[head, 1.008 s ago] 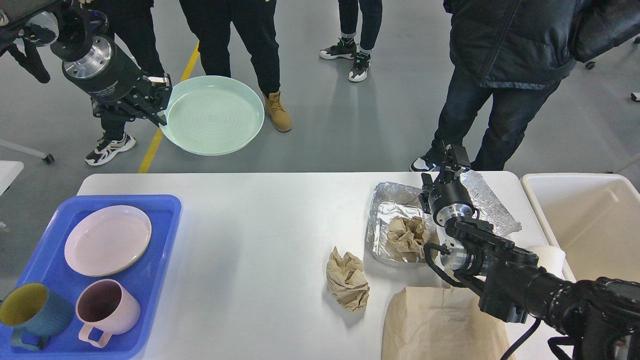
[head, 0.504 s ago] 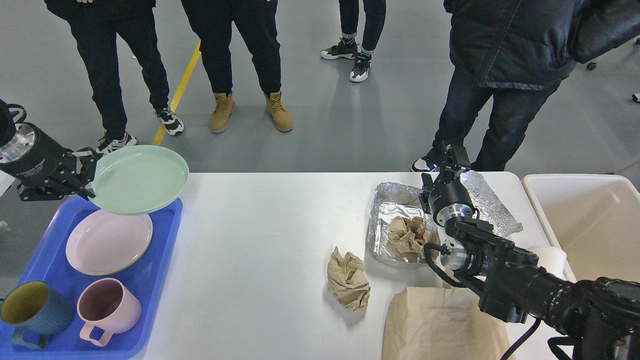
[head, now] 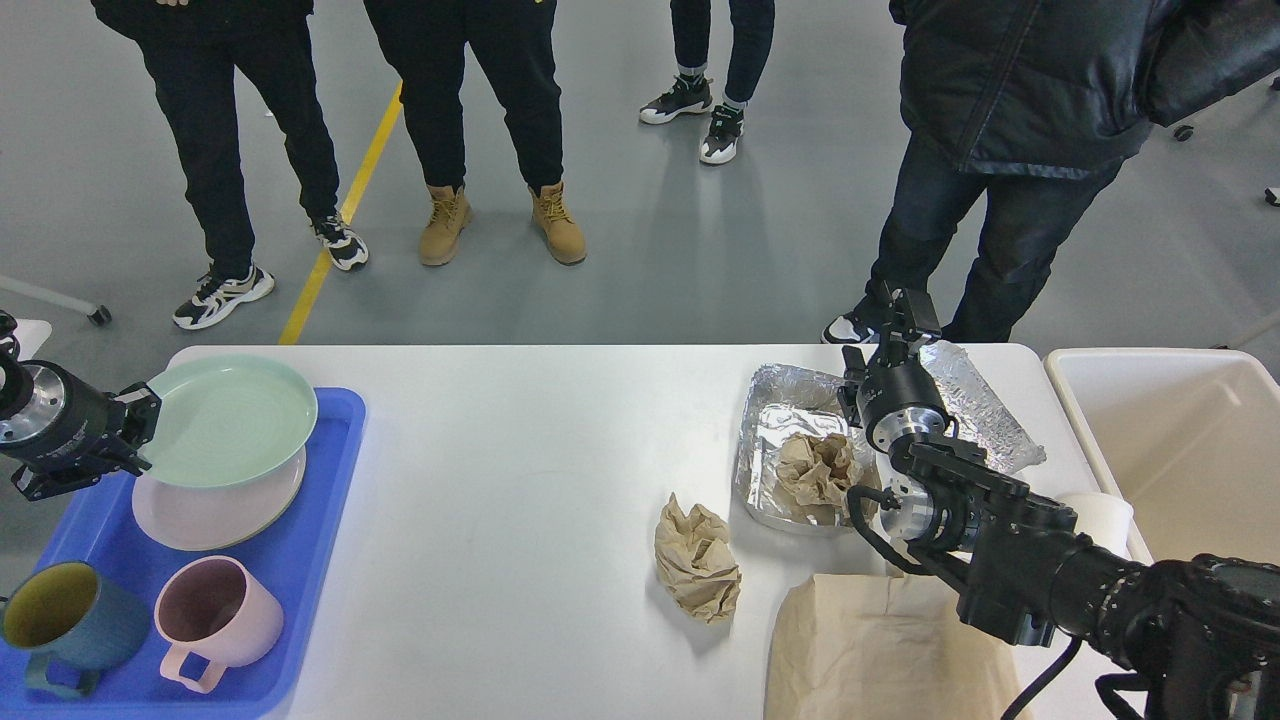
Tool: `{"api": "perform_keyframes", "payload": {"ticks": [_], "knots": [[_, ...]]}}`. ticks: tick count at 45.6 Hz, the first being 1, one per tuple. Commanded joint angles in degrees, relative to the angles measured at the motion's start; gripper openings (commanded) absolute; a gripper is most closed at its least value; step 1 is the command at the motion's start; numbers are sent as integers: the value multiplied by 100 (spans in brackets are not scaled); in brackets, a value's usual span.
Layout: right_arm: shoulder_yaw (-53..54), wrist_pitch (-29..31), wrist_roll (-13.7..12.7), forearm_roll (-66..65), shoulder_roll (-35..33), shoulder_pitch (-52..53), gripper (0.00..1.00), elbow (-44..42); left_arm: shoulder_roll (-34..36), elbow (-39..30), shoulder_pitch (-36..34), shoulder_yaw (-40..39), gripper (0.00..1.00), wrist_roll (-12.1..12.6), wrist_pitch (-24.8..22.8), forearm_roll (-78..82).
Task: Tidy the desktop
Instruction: 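Lower the mint-green plate onto the white plate and open the left gripper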
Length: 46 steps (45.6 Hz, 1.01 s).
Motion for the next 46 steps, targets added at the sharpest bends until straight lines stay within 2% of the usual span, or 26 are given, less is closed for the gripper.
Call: {"api": "perform_keyframes", "payload": {"ticks": [1,10,34,41,46], "knots": [[0,0,0,0,0,0,100,0,-31,1,210,-10,0,0,444,3],[0,0,0,0,0,0,100,0,-171,45,526,-2,0,0,884,20],[0,0,0,0,0,0,100,0,-364,159,676,-10,0,-9,1034,20],[0,0,0,0,0,0,100,0,-470,291,711,-10,3,-9,1034,20],[0,0,0,0,0,0,100,0,-470,300,711,-10,9,-9,1034,20]]}}
